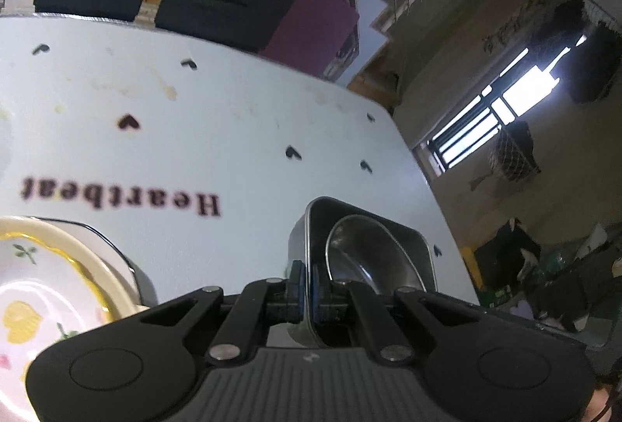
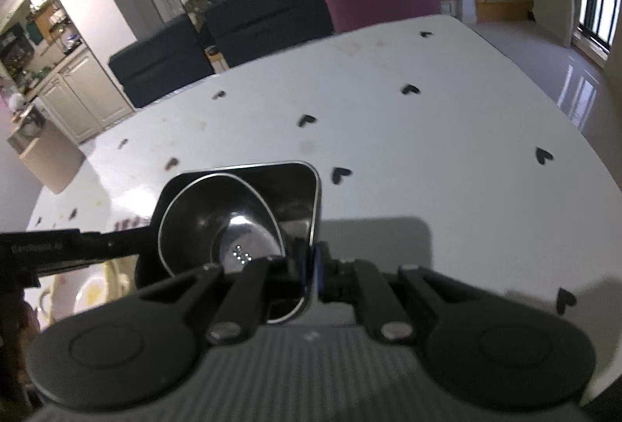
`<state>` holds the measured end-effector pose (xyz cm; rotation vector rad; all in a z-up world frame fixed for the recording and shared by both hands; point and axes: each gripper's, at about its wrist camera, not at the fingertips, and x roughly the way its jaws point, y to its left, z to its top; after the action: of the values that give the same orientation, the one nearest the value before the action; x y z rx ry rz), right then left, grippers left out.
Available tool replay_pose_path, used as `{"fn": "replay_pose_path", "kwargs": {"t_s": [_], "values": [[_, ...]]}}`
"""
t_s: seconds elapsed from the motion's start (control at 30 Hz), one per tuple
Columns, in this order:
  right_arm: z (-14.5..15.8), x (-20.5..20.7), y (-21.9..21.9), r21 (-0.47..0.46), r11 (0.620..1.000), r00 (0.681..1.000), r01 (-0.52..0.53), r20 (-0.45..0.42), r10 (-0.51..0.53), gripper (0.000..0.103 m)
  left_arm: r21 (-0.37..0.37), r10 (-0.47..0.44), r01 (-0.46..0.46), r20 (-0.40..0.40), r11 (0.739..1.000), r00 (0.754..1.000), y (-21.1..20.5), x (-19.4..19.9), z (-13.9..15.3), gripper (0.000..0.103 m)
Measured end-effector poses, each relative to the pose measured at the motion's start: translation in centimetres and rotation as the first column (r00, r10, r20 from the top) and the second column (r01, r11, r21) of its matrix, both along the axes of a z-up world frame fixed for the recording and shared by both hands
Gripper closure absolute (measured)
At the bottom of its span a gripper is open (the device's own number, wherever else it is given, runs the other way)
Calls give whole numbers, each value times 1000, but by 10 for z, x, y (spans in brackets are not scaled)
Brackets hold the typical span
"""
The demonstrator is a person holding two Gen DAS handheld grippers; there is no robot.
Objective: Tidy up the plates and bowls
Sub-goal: 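Lower the steel tray onto the cream bowl stack with both grippers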
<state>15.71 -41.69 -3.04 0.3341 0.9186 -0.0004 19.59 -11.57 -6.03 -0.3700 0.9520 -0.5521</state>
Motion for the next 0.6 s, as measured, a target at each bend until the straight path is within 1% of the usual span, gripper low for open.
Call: {"fn": "replay_pose_path", "kwargs": {"t_s": [0.1,0.33,0.6], "values": [[8,2,10,8,1000,1000,-14,28,13,97,-15,16,-16,22,1000,1000,14,-3,10,100],[29,4,37,19,998,991,-58,126,55,97,-36,63,-61,69,997,996,55,-13,28,100],[42,18,81,38,990,978,-135,162,127,97,-57,138,-132,112,990,984,113,-30,47,100]]}}
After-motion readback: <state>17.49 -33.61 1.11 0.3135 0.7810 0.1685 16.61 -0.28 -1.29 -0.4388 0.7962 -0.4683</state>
